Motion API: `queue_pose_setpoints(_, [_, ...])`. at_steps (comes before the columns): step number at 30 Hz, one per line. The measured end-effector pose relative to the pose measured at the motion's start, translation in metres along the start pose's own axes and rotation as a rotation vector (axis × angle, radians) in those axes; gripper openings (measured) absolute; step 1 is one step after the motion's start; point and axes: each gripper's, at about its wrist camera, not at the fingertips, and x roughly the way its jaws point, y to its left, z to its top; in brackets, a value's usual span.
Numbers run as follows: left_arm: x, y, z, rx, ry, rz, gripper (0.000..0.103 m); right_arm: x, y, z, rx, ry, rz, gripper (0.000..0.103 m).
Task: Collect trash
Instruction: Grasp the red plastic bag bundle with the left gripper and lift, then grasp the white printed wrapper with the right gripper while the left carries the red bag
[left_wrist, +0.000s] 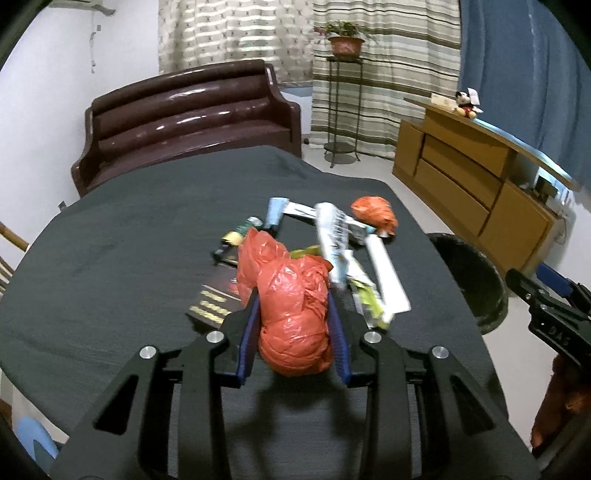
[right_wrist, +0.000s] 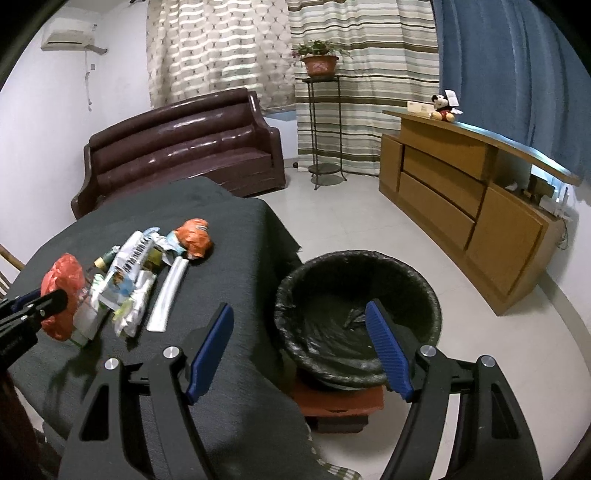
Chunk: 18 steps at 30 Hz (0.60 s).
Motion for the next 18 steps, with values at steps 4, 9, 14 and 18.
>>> queue_pose_setpoints(4, [0.001,0.020,0.004,-0.010,-0.010,0.037,0.033,0.004,0.024,0.009,-0.018,-0.006,0.026,0.072])
queue_pose_setpoints(9, [0.006,0.051,0.008,-0.022,-0.008,0.079,0.033,0.013,0.062,0.021,-0.044,-0.003,0.071,0.072])
queue_pose_setpoints(14, [0.015,0.076,0.010,-0.023,-0.004,0.104,0.033,0.027,0.104,0.031,-0.088,0.017,0.123,0.059])
queue_pose_setpoints(18, [0.021,0.099,0.009,-0.037,0.005,0.114,0.033,0.037,0.131,0.036,-0.117,0.034,0.150,0.058])
